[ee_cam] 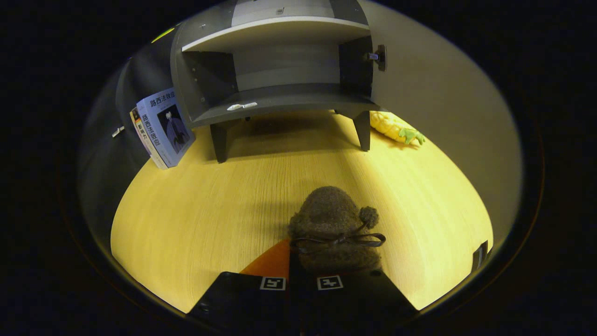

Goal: Open the shoe cabinet door, grab the shoes and put them into the shoe cabinet, then close the shoe cabinet door.

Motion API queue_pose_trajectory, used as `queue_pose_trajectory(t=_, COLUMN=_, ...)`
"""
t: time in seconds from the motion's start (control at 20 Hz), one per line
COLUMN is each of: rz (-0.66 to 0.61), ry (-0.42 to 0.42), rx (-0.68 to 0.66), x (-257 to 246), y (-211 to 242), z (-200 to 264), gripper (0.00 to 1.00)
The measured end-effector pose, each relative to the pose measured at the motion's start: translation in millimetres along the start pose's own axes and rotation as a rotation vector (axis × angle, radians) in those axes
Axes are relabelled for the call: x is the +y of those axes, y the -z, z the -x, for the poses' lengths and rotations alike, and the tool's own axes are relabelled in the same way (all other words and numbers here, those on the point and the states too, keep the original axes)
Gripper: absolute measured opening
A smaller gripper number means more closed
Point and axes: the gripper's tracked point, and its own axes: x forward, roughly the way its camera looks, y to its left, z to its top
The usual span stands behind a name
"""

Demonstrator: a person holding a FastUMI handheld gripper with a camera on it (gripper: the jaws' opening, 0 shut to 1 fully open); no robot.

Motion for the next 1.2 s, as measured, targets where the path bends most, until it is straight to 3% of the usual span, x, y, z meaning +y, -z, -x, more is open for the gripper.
queue_pose_trajectory(t=0.6, rz=0.013, ry=-0.062, rx=-0.257, x=25, y=-175, z=146, gripper=0.09)
queue_pose_trajectory(t=1.2, rz=0.023, ry=-0.133, rx=-0.381, x=72, y=-313, z=191, gripper=0.09)
